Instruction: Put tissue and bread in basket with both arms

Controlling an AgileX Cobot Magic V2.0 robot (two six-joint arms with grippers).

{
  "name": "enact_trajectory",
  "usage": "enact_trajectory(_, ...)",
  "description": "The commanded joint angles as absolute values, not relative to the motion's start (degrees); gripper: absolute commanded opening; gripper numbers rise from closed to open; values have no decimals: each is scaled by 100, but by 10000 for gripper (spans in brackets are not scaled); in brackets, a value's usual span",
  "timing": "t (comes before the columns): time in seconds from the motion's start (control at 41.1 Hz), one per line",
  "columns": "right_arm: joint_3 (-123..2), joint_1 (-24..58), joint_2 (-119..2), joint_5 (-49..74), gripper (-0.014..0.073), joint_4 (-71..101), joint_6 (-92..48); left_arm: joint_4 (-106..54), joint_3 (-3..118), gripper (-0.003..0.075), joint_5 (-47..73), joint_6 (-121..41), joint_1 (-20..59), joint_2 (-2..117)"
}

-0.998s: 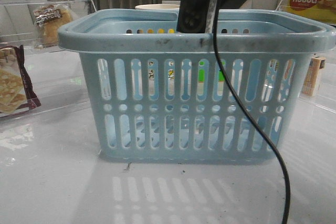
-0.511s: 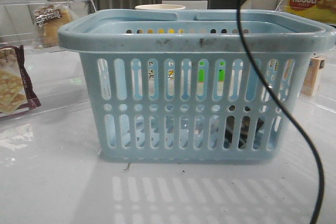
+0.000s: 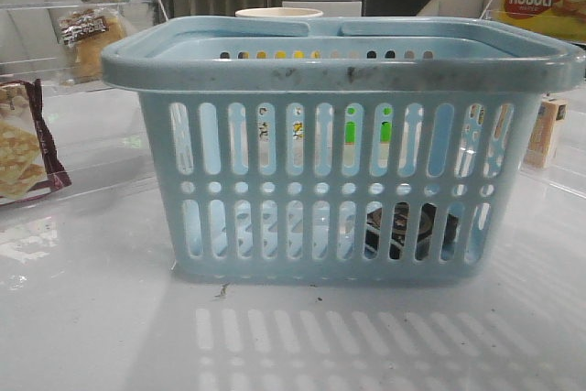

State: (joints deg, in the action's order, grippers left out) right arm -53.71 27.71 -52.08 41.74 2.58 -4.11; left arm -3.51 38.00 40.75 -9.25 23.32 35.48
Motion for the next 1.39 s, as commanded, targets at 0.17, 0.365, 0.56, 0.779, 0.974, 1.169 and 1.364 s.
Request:
enact_trajectory(0.17, -4802, 2768, -4343, 4134, 602, 218, -448, -407, 3973, 580, 3322, -926, 2382, 3580)
enact_trajectory(0.365, -4778, 2768, -4330, 4732, 602, 218, -448, -581, 3963, 580, 3203, -926, 2382, 3683)
enact_trajectory(0.56, -4778, 2768, -4330, 4944, 602, 218, -448, -216, 4347, 580, 3207, -926, 2370, 4487)
enact_trajectory(0.779, -4778, 2768, -4330, 4965, 602, 218, -448, 132, 5485, 580, 3196, -915, 2285, 5994)
enact_trajectory(0.974, -4778, 2768, -4330, 5019, 602, 218, -448, 78, 6819, 580, 3207, -915, 1727, 7440)
enact_trajectory(1.169, -4778, 2768, -4330, 5032, 602, 218, -448, -198, 8122, 580, 3231, -915, 1139, 8736)
enact_trajectory(1.364, -4778, 2768, -4330, 5032, 602, 218, -448, -314, 9269, 580, 3168, -915, 825, 9881)
